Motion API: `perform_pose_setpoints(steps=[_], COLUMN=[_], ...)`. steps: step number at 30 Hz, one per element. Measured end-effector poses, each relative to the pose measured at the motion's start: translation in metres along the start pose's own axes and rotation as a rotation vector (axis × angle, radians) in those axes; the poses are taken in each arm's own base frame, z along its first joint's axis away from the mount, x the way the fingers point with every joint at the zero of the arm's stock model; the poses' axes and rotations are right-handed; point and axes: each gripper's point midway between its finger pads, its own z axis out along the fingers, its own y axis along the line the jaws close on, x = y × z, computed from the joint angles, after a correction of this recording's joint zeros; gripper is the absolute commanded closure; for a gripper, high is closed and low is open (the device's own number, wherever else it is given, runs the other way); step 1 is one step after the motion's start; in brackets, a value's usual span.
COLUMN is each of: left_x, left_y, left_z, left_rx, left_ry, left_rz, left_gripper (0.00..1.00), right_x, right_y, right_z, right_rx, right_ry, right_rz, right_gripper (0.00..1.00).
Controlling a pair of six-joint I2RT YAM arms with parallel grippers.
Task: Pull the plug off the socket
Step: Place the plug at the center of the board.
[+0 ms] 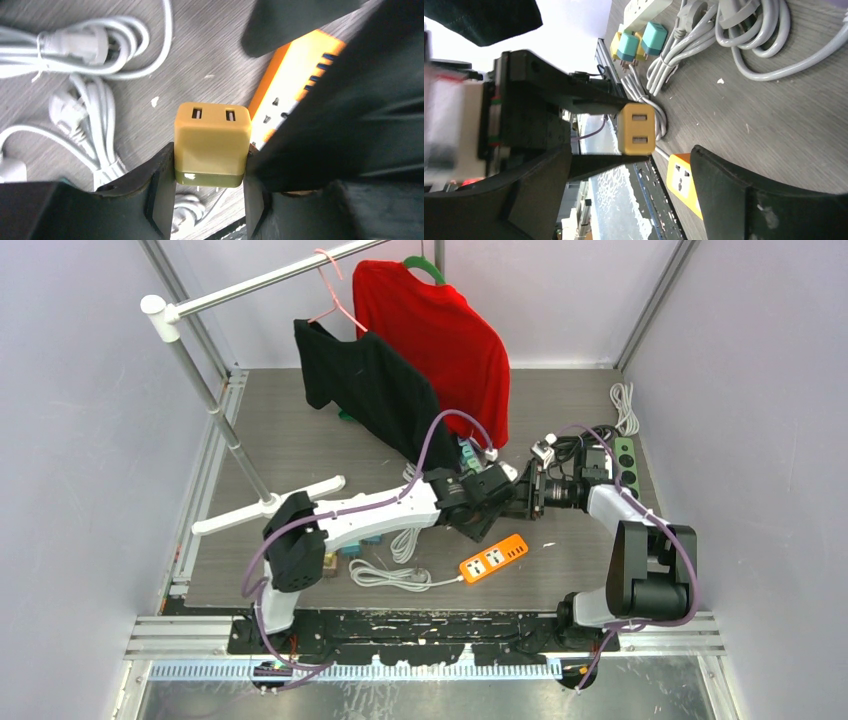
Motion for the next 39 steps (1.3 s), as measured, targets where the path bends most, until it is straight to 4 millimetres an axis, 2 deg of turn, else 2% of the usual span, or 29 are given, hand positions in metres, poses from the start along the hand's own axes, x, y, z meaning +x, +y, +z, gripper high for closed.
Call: perform_pose_setpoints(steps=[5, 12, 20, 27, 39], left_x=[0.029, 0.066, 0.126, 0.139, 0.144], left_y=[0.025, 0.066, 0.125, 0.159, 0.187], left_z=[-0.009, -0.044, -0.057, -0.069, -0.058], left_rx=[-0.048, -0.14, -0.406, -0.584, -0.675], left_ry=[0.017, -0.009, 0.051, 0.067, 0.13], left_rz=[-0.044, -0.151, -0.218, -0.22, -0.213], left_gripper=[1.0, 1.0, 1.0, 1.0, 0.99], right_x=[0.006, 0.006, 0.006, 0.006, 0.004], right_y=[0.002, -0.002, -0.005, -0.008, -0.01], right_z=[-0.002, -0.009, -0.011, -0.012, -0.014], right_rx=[-0.001, 0.017, 0.031, 0.043, 0.053], right_ry=[0.008, -0.011, -0.016, -0.019, -0.03], right_rz=[-0.048, -0.069, -0.075, -0.068, -0.062], right_gripper=[0.0, 0.0, 0.0, 0.0, 0.0])
